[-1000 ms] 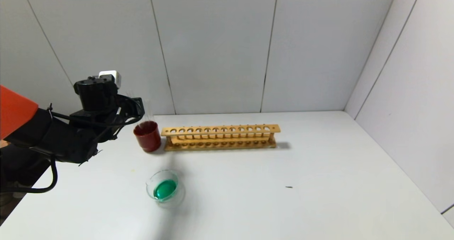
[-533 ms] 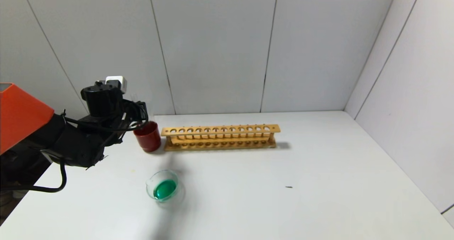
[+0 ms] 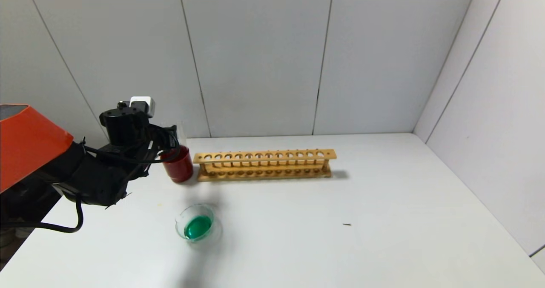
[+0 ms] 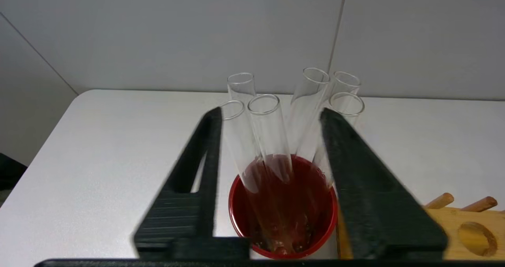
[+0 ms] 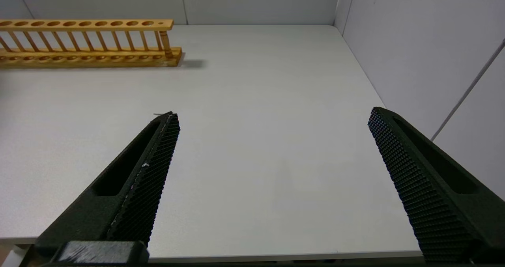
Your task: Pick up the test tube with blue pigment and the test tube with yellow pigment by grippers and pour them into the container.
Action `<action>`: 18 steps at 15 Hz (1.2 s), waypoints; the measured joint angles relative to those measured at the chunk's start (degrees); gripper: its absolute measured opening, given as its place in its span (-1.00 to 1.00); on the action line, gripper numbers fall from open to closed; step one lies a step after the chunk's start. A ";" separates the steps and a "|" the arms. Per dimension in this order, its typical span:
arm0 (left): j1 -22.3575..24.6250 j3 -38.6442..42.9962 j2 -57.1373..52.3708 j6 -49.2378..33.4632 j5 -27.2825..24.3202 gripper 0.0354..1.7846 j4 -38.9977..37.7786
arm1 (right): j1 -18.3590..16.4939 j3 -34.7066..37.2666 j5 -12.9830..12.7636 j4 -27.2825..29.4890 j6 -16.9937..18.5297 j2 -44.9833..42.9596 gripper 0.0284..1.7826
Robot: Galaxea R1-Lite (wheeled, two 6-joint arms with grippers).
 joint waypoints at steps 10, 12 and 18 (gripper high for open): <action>-0.09 2.21 -9.34 3.68 0.10 0.95 -1.56 | 0.00 0.00 0.02 0.00 -0.04 0.00 0.96; -0.78 7.30 -17.36 5.51 0.30 0.95 -1.62 | 0.00 0.00 0.02 0.00 -0.04 0.00 0.96; -2.51 31.28 -51.74 6.96 -0.02 0.94 -0.07 | 0.00 0.00 0.00 0.00 -0.06 0.00 0.96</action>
